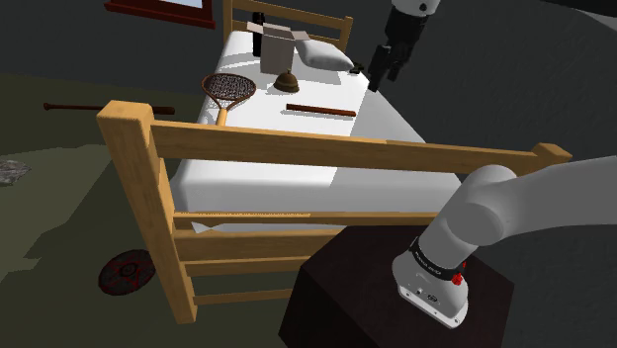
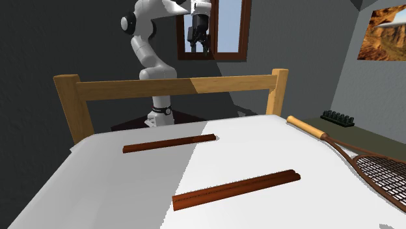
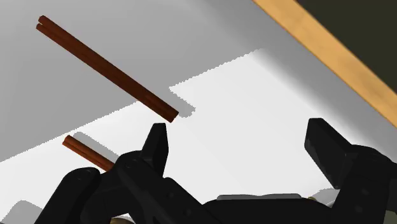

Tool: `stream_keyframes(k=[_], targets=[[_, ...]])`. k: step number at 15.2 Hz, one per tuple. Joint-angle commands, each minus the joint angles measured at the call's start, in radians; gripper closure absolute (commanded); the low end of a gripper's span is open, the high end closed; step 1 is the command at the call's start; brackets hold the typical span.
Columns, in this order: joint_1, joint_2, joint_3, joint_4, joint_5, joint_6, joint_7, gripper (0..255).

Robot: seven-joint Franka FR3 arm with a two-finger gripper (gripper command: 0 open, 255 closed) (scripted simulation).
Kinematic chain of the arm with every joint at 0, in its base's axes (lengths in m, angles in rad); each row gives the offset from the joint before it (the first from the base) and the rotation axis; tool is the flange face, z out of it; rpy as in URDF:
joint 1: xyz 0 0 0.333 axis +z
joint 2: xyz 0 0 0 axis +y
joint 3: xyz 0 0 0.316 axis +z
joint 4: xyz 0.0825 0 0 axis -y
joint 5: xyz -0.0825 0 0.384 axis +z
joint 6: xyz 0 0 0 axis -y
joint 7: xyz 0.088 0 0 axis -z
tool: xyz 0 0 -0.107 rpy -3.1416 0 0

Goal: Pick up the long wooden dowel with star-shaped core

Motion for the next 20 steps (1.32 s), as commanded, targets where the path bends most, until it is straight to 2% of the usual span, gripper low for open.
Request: stream_keyframes(k=[1,6,11,20], targets=[[0.000,0.000,0.000,0.000,0.000,0.000,0.000,0],[0.011,-0.030,-0.132,-0.125,-0.058,0.102,-0.214,0],[0.016,-0.004,-0.273,-0.204,-0.123,0.212,-0.429,0],[0.053,0.191,-0.543,-0.226,-0.199,0.435,-0.825,0]])
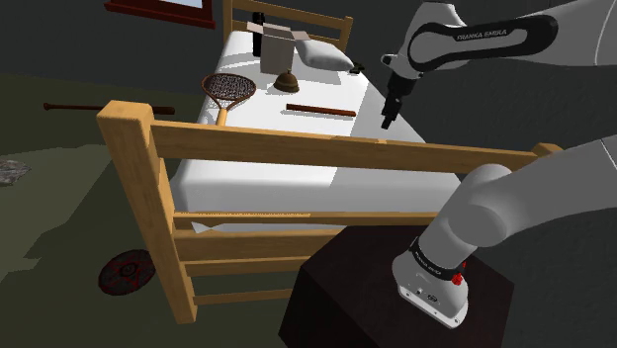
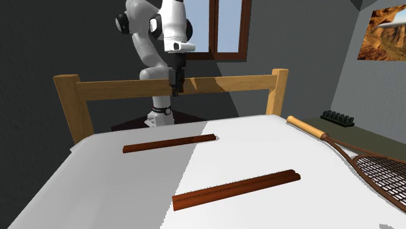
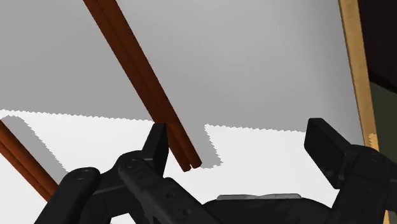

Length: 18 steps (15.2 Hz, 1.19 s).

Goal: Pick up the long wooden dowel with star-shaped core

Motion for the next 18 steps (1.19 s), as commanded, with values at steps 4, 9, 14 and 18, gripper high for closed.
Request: stream_keyframes(k=[4,9,14,18], targets=[[0.054,0.173,-0.158,0.043,0.015,0.128,-0.246,0],[0.140,0.407,-0.315,0.124,0.143,0.245,-0.540,0],[0.166,0.601,-0.370,0.190,0.321,0.309,-0.778,0],[0.160,0.656,-0.364,0.173,0.379,0.361,-0.820,0]])
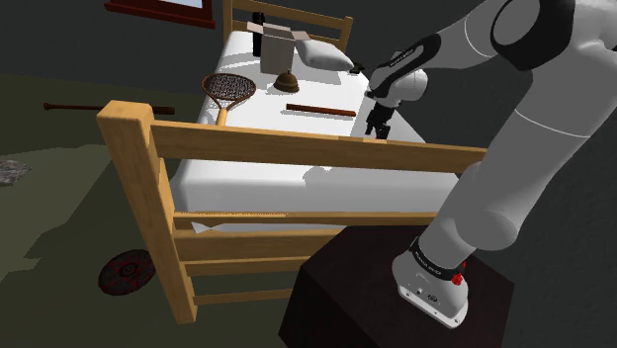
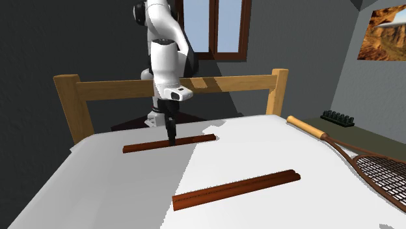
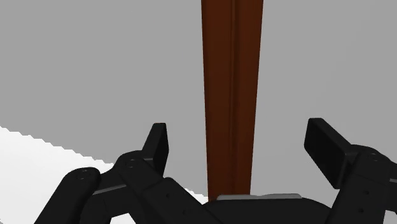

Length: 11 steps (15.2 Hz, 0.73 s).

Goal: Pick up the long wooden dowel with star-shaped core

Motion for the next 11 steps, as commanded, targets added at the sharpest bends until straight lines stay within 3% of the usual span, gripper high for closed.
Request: stream_keyframes(k=[1,4,5,11], targets=[[-0.004,0.034,0.004,-0.003,0.038,0.026,-0.027,0],[-0.009,0.057,0.011,-0.008,0.063,0.045,-0.045,0],[-0.008,0.056,0.010,-0.007,0.062,0.044,-0.044,255],[-0.008,0.056,0.010,-0.008,0.062,0.045,-0.044,255]])
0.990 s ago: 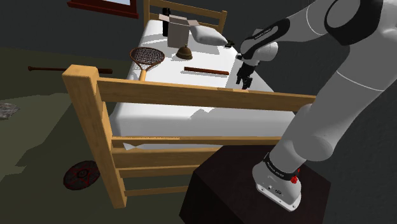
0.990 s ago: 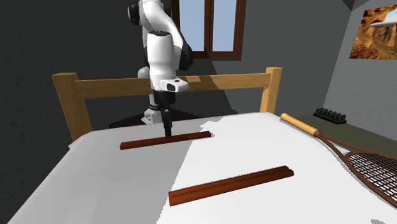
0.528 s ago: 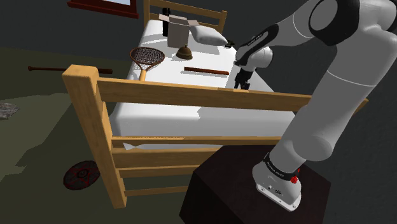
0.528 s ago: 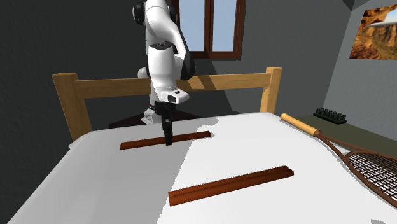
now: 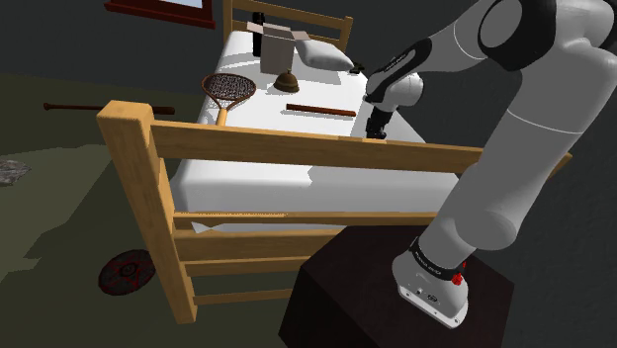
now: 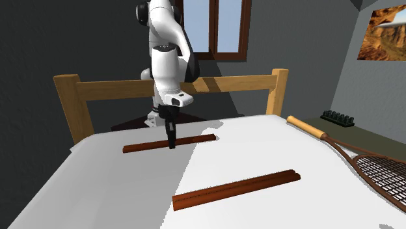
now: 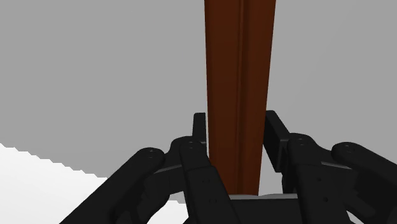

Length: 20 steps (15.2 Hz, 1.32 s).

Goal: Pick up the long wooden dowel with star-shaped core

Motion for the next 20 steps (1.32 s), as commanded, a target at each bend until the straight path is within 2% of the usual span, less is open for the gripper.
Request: stream_keyframes(k=[1,3,13,18,20], targets=[[0.000,0.001,0.000,0.000,0.000,0.001,0.000,255],[0.000,0.002,0.000,0.000,0.002,0.001,-0.001,255],[0.015,-0.132,-0.014,0.042,-0.140,-0.130,0.101,255],[0.014,-0.187,-0.006,0.073,-0.188,-0.200,0.137,255],[0.013,-0.189,-0.005,0.074,-0.190,-0.202,0.138,255]])
